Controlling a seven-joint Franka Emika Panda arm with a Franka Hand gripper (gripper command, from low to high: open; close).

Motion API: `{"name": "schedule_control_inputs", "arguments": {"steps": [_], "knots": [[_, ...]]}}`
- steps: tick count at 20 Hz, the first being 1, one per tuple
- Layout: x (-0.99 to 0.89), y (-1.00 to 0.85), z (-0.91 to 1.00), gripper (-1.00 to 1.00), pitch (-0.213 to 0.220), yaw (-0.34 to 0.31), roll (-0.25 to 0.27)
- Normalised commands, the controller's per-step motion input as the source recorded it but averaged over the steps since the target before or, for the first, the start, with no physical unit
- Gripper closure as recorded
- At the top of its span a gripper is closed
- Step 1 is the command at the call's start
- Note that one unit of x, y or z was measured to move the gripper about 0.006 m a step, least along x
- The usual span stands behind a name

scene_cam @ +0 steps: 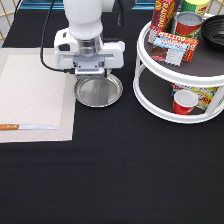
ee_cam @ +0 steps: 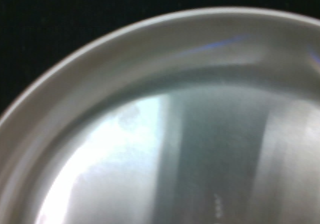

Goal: Arrange plate and fork

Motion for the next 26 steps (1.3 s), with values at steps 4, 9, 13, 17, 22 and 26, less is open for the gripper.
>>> {"name": "schedule_control_inputs", "arguments": {"steps": [4, 9, 13, 17, 22, 26], "knots": [[0.36, 0.13, -0.22, -1.0, 0.029, 0.0, 0.0], [0.23, 0.02, -0.22, -1.0, 0.026, 0.0, 0.007], [0.35, 0.0, 0.0, -1.0, 0.052, -0.001, 0.017], [0.48, -0.05, 0.03, -1.0, 0.071, -0.002, 0.009], [0.45, -0.27, 0.01, -1.0, 0.048, 0.0, 0.037], [0.41, -0.47, 0.1, -1.0, 0.034, 0.0, 0.061]]}}
